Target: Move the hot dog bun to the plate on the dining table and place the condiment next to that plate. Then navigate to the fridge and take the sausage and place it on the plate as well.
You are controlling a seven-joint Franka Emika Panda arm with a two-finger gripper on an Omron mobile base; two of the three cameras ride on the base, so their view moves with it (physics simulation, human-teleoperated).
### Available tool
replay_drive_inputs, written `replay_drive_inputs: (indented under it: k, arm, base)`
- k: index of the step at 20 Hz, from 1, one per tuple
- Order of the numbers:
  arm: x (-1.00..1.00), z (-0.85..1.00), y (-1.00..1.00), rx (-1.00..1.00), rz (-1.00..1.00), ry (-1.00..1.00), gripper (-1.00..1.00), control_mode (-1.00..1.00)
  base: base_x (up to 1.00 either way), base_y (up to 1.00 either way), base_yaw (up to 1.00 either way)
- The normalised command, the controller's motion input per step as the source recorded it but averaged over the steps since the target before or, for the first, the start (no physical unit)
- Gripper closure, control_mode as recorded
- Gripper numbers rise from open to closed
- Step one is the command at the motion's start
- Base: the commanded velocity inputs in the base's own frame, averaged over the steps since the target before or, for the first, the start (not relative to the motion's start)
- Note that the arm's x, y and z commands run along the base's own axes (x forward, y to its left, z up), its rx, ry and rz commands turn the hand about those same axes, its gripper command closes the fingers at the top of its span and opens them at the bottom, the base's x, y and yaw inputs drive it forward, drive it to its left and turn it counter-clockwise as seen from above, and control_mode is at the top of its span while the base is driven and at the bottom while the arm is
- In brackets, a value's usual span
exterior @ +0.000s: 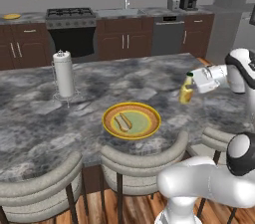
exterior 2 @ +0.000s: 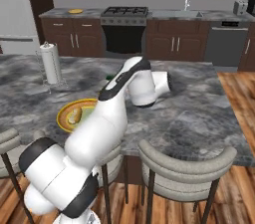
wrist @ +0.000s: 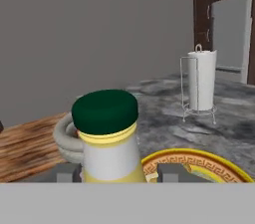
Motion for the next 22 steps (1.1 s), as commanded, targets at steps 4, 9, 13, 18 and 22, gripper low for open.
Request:
replay_drive_inputs:
  k: [4,9,13,18,22]
  arm:
    - [0.30,-0.50,0.05,0.00,0.14,0.00,1.00,-1.00]
    - [0.24,-0.52,0.00,0.00,0.09,0.00,1.00,-1.00]
    - [0.21,-0.50,0.00,0.00,0.06,0.00,1.00,-1.00]
    - [0.05,-0.51,0.02,0.00,0.06,0.00,1.00,-1.00]
    - [0.07,-0.41,0.02,0.00,0.03,0.00,1.00,-1.00]
  base:
    - [0.00,0.00,0.00]
    - [0.00,0.00,0.00]
    - [0.00,0.00,0.00]
    - [0.00,0.00,0.00]
    - [0.00,0.00,0.00]
